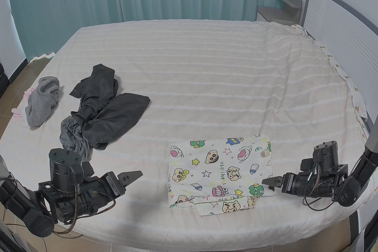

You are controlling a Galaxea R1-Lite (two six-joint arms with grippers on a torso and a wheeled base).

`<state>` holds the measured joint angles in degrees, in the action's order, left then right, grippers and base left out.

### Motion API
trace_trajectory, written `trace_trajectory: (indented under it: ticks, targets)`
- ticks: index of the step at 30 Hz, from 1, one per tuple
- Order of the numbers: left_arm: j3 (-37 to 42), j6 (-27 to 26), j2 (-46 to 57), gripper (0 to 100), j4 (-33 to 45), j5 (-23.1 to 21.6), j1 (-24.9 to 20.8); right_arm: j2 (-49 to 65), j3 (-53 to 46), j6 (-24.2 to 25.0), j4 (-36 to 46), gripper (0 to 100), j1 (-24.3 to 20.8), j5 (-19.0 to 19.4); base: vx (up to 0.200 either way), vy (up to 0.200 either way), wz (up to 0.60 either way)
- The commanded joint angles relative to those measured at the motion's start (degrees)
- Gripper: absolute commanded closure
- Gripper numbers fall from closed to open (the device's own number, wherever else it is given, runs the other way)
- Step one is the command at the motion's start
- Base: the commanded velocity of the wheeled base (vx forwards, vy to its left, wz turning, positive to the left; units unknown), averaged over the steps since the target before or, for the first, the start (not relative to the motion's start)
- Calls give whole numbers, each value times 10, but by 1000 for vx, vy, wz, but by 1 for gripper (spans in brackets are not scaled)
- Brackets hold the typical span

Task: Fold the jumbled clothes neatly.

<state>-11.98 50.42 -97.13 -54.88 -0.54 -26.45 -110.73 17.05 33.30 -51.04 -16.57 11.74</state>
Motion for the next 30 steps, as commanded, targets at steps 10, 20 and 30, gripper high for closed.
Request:
trace_trajectory:
  ticks: [10,20,30]
  targets:
    - [0,0,-5,0,0,0,0,-99,9,-12,-86,0,-17,-6,0,0,0]
    - [-1,0,-12,0,0,0,0,-114,43,-28,-84,0,-17,-6,0,0,0]
    - [-1,0,-12,0,0,0,0,-122,56,-35,-82,100,-18,-6,0,0,0]
